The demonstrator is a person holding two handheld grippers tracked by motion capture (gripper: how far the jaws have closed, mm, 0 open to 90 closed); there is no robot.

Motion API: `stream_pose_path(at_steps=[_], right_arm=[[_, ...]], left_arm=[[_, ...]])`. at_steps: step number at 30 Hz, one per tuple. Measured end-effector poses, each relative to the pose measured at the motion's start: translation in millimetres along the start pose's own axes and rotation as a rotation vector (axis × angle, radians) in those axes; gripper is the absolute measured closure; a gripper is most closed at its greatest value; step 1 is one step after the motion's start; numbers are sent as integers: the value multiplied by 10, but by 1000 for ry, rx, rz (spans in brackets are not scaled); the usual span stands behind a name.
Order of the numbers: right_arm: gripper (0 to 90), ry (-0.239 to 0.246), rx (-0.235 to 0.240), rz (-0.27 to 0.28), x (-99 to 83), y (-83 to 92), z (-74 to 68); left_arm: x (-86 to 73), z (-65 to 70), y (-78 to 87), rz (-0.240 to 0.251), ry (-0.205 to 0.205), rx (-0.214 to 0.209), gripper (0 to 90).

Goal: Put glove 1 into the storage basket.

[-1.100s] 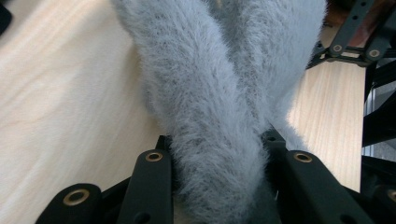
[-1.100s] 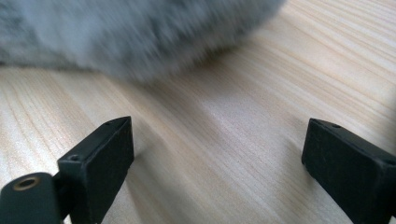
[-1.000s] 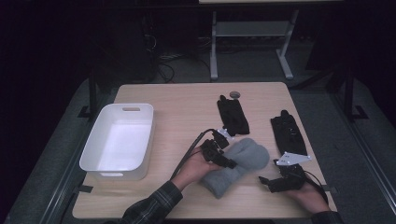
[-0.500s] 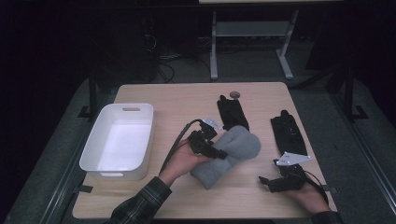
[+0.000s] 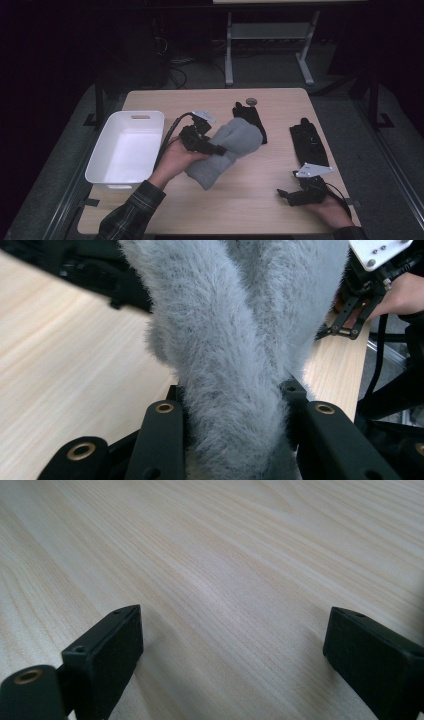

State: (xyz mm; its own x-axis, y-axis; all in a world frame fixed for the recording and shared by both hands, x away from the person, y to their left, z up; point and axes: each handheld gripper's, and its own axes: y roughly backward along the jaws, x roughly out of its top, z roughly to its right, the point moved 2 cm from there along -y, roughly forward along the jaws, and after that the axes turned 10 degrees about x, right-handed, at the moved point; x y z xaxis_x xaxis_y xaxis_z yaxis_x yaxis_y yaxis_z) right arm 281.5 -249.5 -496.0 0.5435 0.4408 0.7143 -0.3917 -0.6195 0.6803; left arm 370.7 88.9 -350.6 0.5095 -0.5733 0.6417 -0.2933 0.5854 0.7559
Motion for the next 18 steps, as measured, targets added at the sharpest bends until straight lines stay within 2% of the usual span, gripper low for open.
stream_pose_path(at_steps=[9, 18], right_arm=[[89, 2, 0, 0, 0, -1, 2], [88, 2, -1, 1, 0, -1, 2]], left_arm=[[-37, -237, 360, 26, 37, 49, 648], [-165, -465, 704, 50, 76, 116, 648]])
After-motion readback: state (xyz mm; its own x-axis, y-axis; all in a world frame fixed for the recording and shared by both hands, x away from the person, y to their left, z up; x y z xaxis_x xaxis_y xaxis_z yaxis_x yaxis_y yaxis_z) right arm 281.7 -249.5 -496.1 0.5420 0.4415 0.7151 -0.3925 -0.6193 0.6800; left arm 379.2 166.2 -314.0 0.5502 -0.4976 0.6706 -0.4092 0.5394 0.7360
